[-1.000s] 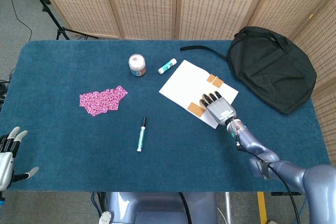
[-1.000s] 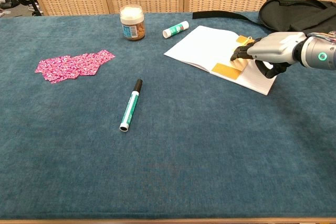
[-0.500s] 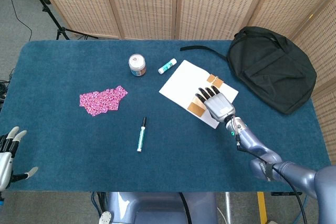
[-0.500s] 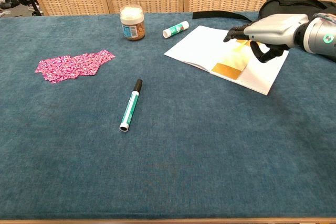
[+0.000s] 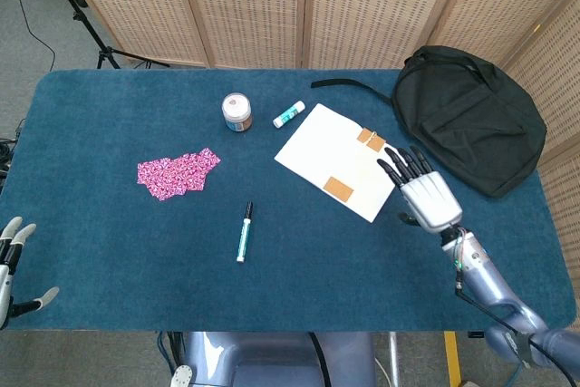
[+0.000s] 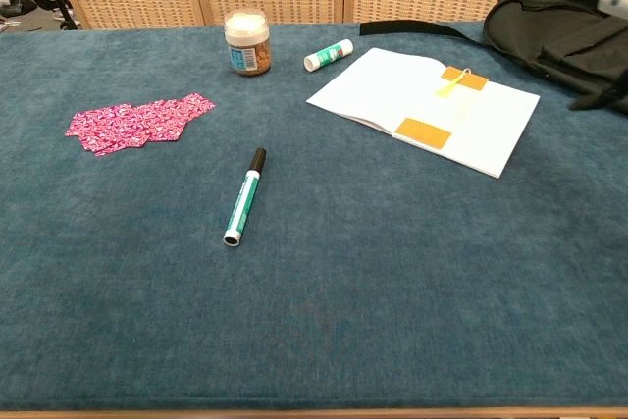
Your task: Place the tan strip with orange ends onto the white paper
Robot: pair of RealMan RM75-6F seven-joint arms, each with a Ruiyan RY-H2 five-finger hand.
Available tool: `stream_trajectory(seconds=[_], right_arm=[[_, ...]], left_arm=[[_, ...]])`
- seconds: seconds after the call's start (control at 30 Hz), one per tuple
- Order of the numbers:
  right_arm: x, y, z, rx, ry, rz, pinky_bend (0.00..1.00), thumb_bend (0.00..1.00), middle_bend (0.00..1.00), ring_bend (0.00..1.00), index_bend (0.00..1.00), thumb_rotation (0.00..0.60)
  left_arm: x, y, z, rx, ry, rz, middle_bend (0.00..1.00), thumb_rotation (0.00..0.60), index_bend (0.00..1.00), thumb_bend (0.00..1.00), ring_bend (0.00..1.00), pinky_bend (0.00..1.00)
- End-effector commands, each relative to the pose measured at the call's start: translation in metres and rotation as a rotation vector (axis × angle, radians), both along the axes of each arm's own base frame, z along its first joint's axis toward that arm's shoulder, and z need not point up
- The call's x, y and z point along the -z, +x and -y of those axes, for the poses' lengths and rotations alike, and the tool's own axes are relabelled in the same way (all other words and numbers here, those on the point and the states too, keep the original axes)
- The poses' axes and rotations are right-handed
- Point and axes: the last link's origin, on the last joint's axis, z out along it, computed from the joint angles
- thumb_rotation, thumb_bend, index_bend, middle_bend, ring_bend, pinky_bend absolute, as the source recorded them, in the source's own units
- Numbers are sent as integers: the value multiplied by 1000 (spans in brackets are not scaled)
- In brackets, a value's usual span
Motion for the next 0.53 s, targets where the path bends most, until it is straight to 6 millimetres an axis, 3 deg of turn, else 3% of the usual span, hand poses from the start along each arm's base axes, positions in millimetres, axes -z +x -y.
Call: stream_trajectory(seconds=[0.03, 0.07, 0.17, 0.37, 0.53], right_arm=[[-13, -27, -42, 29, -24, 62, 0, 0, 0, 0, 5, 600], [-18, -41, -60, 65, -53, 92, 0, 0, 0, 0, 5, 600], [-22, -56, -84, 117, -91, 157, 0, 0, 0, 0, 5, 600], [-29, -70, -109, 155, -167, 219, 0, 0, 0, 0, 5, 600], [-33, -74, -115, 172, -204, 253, 0, 0, 0, 0, 5, 600]], left_arm=[[-2, 0, 2, 0, 13, -8, 0, 600, 0, 0, 0, 0], [-5, -1, 4, -2, 32, -32, 0, 600, 0, 0, 0, 0], [-7, 0, 8, -1, 65, -55, 0, 600, 0, 0, 0, 0], [-10, 1, 11, 5, 105, -48, 0, 600, 0, 0, 0, 0], [-11, 2, 12, 9, 115, -50, 0, 600, 0, 0, 0, 0]])
